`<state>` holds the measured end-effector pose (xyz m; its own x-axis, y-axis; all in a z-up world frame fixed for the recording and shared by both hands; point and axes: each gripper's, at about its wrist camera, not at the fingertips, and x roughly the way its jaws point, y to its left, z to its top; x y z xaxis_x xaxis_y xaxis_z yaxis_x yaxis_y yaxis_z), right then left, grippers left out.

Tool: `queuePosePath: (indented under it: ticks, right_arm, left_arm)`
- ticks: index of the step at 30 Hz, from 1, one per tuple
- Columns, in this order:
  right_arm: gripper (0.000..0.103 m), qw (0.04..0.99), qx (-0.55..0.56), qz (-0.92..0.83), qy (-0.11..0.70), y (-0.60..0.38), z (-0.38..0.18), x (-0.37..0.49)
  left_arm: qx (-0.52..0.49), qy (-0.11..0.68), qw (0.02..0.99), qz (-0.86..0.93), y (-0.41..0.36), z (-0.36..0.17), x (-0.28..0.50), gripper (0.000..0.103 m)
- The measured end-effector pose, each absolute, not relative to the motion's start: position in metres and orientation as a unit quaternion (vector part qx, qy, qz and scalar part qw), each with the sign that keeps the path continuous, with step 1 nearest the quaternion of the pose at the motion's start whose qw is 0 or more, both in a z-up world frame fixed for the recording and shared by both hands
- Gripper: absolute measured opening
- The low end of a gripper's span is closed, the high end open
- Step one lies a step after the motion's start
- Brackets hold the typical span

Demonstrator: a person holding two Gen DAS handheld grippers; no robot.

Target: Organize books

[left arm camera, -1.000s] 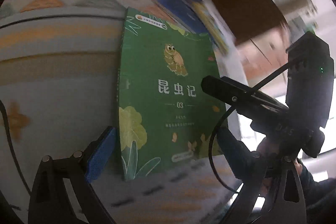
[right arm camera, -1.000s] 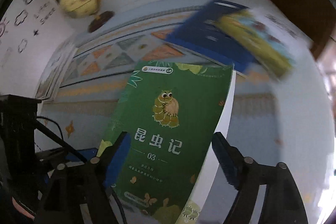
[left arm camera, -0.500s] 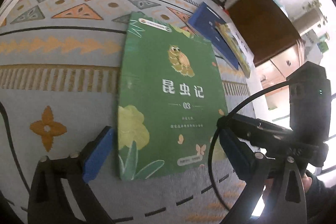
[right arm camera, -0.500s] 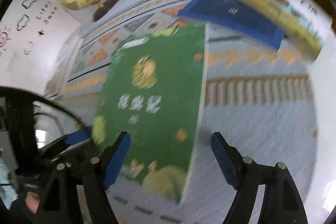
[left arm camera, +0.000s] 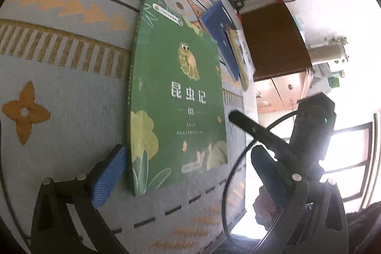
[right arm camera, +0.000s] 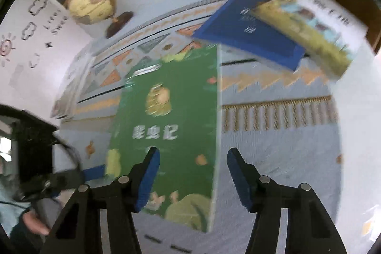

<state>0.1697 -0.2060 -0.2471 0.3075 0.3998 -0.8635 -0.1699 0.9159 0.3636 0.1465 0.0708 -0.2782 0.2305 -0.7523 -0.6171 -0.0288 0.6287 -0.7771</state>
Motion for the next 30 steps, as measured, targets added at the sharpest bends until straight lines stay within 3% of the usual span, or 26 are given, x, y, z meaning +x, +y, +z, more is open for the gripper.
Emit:
queuePosePath:
  ticks: [10, 17, 22, 26, 30]
  right_arm:
    - [0.060, 0.773, 0.128, 0.228, 0.578, -0.216, -0.260, 0.165]
    - [0.065, 0.757, 0.205, 0.257, 0.565, -0.223, -0.268, 0.161]
    - [0.065, 0.724, 0.296, 0.268, 0.563, -0.245, -0.279, 0.164]
    - [0.065, 0.708, 0.323, 0.270, 0.567, -0.251, -0.282, 0.165]
    - [0.068, 0.694, 0.335, 0.268, 0.578, -0.252, -0.282, 0.165]
  left_arm:
    - [-0.354, 0.570, 0.700, -0.243, 0.068, -0.280, 0.155, 0.102]
    - [-0.458, 0.525, 0.661, -0.278, 0.065, -0.282, 0.158, 0.102]
    - [-0.455, 0.527, 0.659, -0.284, 0.044, -0.287, 0.166, 0.101]
    - [-0.473, 0.516, 0.659, -0.277, 0.040, -0.291, 0.177, 0.083]
    - [-0.513, 0.499, 0.635, -0.290, 0.044, -0.290, 0.182, 0.077]
